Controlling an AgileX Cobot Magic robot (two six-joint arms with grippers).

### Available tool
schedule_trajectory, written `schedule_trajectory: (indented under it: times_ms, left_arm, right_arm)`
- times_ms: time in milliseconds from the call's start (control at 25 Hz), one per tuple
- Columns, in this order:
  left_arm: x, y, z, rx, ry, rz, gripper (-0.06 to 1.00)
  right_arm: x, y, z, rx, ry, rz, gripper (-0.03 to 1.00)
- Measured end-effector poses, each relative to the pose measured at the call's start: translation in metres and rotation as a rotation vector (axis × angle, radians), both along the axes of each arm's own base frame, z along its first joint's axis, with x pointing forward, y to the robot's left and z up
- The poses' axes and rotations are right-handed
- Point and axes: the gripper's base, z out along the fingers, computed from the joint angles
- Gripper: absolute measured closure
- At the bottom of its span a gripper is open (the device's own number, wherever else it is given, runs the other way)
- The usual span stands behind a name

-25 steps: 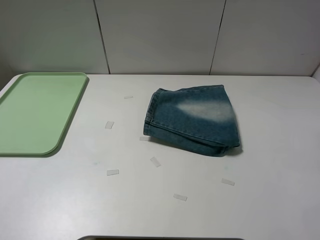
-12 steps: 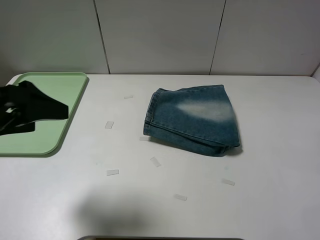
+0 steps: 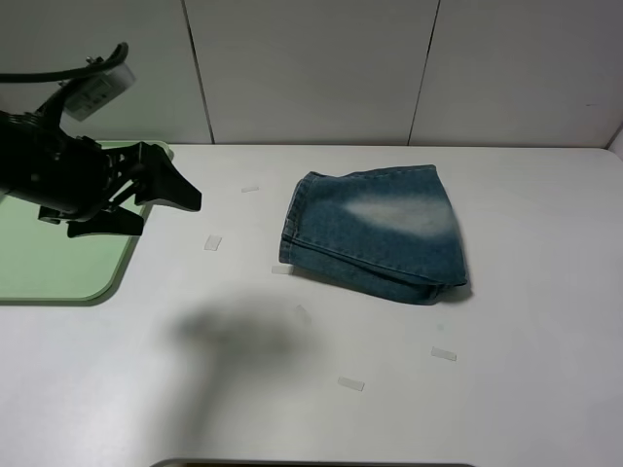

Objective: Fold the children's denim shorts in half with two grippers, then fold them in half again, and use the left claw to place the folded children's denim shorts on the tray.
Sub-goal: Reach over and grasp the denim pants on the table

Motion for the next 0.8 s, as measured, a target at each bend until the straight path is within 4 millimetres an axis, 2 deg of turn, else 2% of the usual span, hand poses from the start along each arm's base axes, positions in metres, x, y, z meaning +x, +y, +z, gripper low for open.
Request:
schedule_trajectory:
  times_ms: [360, 800]
  left_arm:
    - [0.043, -0.012, -0.039, -0.048, 0.008, -0.017, 0.09]
    - [0.058, -0.026, -0.097, -0.205, 0.097, -0.019, 0.09]
  right_arm:
    - [0.0, 0.0, 0.0, 0.0, 0.0, 0.0, 0.27]
    - [0.0, 0.0, 0.0, 0.0, 0.0, 0.0, 0.27]
